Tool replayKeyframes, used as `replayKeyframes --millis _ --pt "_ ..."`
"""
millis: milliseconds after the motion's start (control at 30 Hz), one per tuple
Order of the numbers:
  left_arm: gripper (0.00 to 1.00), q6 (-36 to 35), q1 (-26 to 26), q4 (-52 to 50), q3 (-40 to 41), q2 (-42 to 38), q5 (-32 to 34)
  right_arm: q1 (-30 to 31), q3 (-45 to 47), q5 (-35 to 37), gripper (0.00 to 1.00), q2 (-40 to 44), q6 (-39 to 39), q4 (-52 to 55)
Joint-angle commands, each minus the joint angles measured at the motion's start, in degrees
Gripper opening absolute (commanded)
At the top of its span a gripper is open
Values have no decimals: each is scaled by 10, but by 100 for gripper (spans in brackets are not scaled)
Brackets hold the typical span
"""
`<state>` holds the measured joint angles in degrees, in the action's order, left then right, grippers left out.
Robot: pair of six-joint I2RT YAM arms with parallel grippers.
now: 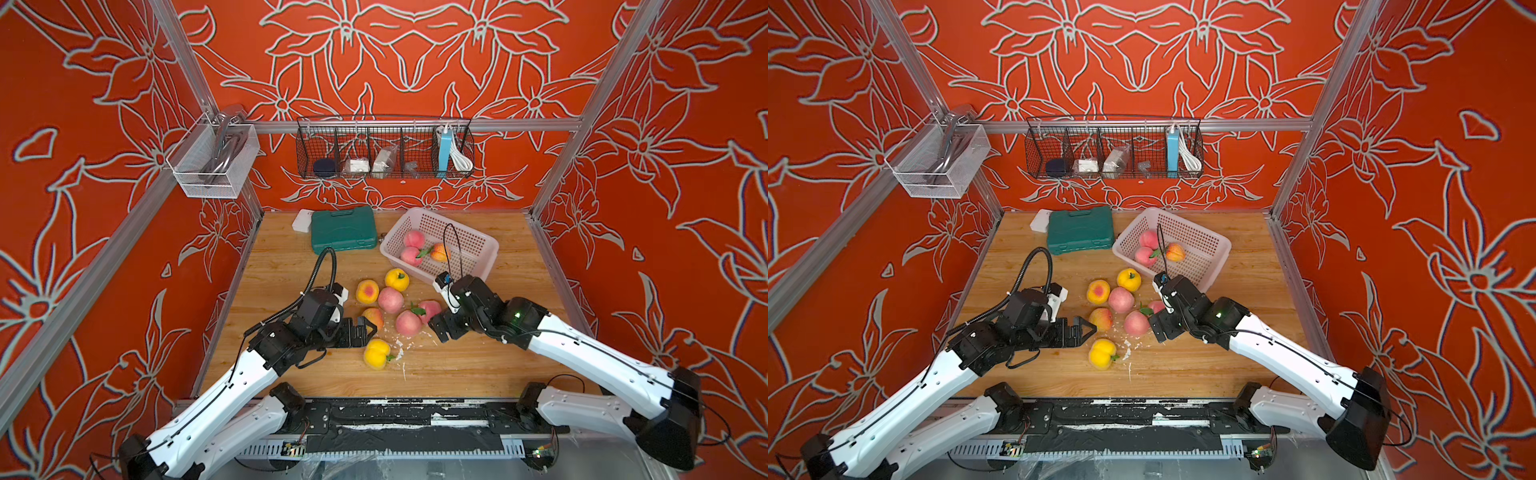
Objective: Put the peaches into the basket
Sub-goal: Pick up the peach from the center of the board.
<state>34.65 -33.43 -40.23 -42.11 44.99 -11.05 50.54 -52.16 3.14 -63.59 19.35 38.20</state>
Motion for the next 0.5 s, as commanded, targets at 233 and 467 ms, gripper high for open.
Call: replayKeyframes --millis 233,467 --pt "99 6 -1 7 19 -16 -16 61 32 14 97 -60 56 -117" --pt "99 8 -1 11 33 -29 -21 68 32 -3 97 -109 61 -170"
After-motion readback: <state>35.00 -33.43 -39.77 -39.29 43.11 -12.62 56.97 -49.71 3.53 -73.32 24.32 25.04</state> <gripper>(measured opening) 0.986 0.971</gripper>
